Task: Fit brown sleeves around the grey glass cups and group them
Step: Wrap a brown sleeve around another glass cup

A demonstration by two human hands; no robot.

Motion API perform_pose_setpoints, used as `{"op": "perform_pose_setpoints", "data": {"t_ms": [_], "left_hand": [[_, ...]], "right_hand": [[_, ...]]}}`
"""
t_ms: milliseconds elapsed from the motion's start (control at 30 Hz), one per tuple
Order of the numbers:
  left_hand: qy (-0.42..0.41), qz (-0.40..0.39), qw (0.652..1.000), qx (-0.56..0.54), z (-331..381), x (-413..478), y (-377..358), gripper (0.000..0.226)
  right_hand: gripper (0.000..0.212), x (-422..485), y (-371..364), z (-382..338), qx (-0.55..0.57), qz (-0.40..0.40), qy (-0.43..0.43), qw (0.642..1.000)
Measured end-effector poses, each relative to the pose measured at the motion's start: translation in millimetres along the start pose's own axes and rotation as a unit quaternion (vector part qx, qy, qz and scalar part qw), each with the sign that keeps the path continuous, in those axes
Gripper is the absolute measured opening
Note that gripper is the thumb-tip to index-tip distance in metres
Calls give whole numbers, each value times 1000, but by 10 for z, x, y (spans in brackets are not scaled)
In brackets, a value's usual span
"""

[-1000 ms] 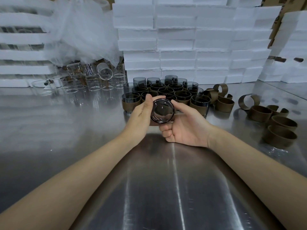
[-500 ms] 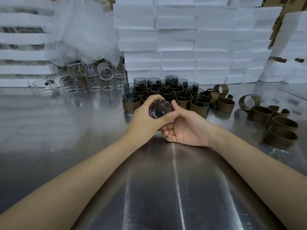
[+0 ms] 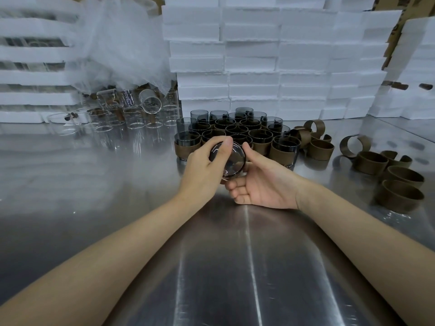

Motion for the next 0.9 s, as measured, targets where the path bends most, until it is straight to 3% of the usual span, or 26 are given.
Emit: {"op": "perform_pose_setpoints", "data": {"t_ms": [200,333,433,533,600,667,733,800,900], "left_hand": [[-41,29,998,36,86,-43,83,46],[-83,29,992,87,157,-45,73,43],[-151,-9,984,97,297,-70,-26,35],[-270,-80,942,184,487,-202,-235,33],[-314,-116,906,260,521,-280,-367,37],[-316,-131,885,316,521,-310,-453,39],[-296,-123,884,340,518,-299,-462,43],[-249,-111,902,334,475,-257,-416,48],[-152,-95,946,271,343,-170,-290,49]], "right_hand": [[54,6,-20,-64,-47,26,45,998],[30,7,76,-113,-42,85,83,992],[27,2,160,-165,-51,129,117,983],[23,-40,231,-290,-165,184,177,953],[19,-78,263,-353,-315,244,181,899],[16,-94,252,-388,-404,280,179,852],[36,-131,241,-422,-415,306,198,834],[48,-176,205,-450,-442,315,213,813],[39,-214,149,-454,-480,307,206,795]]}}
Point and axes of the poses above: each hand's wrist, its own x-axis towards the middle knuckle, its own y-axis out of the back of the hand, z = x × y, the point moved 10 cm from there along x, towards the middle knuckle, and after that the axes turned 11 degrees about -x, right-handed, at the moved point
